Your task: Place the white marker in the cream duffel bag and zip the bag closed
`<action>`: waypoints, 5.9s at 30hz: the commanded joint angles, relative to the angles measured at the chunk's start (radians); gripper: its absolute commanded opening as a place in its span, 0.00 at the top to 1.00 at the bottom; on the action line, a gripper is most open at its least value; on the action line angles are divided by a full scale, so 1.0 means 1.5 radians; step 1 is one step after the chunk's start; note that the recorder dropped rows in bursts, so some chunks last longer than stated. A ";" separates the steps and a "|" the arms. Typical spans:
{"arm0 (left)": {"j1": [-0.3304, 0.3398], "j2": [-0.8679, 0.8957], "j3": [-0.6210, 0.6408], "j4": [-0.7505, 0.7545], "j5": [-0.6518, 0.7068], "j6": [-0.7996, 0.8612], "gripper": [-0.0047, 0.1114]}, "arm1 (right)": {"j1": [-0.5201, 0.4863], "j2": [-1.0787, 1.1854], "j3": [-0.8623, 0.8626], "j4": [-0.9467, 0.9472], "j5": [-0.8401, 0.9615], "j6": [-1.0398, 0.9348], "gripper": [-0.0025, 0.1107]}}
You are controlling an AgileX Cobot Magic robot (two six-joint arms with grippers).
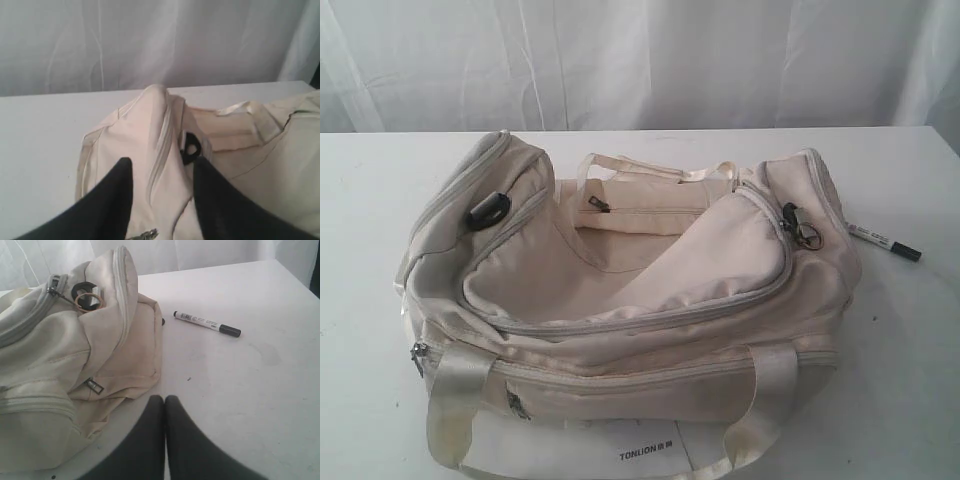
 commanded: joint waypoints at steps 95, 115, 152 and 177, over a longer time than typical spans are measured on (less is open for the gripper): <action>-0.038 0.151 -0.138 -0.025 -0.193 0.075 0.57 | 0.126 0.689 -0.627 -0.169 0.216 0.127 0.65; -0.037 0.151 -0.138 -0.025 -0.187 0.048 0.57 | -0.161 0.981 -0.739 0.472 0.346 -0.474 0.65; -0.037 0.180 -0.138 -0.046 -0.277 0.124 0.48 | -0.072 1.149 -0.740 0.512 0.280 -0.565 0.67; -0.317 0.585 -0.463 0.010 -0.116 0.244 0.49 | -0.072 1.149 -0.740 0.541 0.277 -0.578 0.98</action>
